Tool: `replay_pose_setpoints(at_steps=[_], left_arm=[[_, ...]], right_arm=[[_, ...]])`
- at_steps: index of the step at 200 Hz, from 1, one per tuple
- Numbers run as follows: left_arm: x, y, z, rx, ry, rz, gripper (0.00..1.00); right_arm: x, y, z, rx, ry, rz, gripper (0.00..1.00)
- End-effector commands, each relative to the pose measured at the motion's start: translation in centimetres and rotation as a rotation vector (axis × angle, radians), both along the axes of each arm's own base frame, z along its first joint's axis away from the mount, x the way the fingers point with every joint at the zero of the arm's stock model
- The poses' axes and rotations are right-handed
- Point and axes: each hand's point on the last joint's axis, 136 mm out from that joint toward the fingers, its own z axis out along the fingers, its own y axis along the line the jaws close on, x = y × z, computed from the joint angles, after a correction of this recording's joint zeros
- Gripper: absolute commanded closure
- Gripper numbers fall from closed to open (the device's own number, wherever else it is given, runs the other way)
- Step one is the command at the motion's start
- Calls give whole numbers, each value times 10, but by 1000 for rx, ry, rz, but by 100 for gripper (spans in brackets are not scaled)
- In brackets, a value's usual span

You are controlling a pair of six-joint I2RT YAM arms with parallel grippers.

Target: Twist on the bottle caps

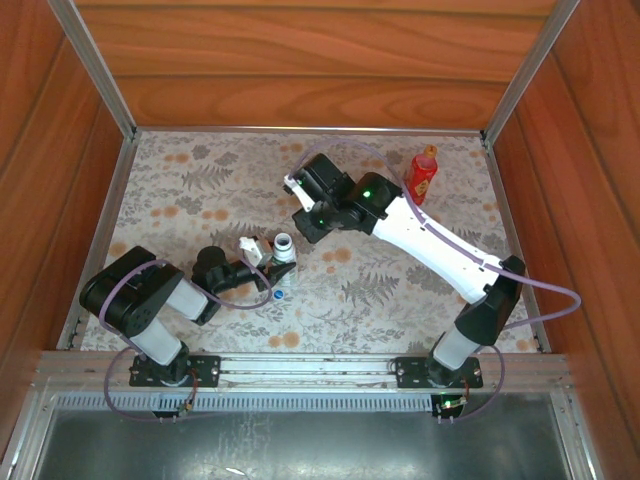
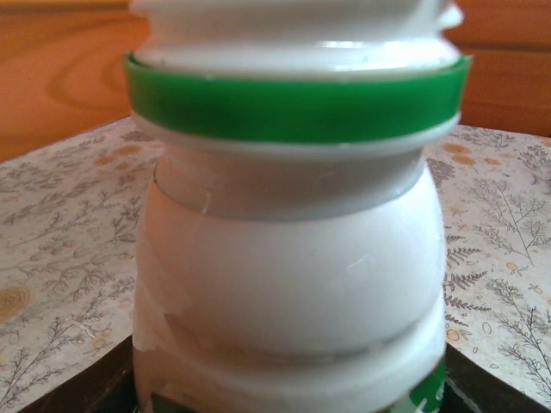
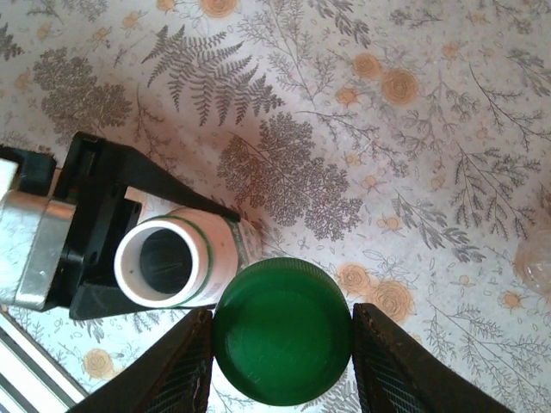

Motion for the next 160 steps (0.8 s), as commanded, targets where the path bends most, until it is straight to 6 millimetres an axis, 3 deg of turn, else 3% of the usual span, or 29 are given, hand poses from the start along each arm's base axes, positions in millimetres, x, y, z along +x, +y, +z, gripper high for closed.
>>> replay_pose_setpoints(at_steps=[1, 29, 89, 160], left_arm=[[-5, -4, -12, 25, 39, -29, 43], [-5, -4, -12, 27, 39, -30, 43], [-5, -4, -13, 28, 41, -30, 43], [-4, -4, -12, 27, 36, -30, 43]], right_arm=[[-7, 14, -9, -71, 17, 67, 53], [-13, 30, -11, -72, 25, 117, 53], [-22, 44, -16, -66, 46, 158, 54], [-27, 50, -26, -83, 65, 180, 53]])
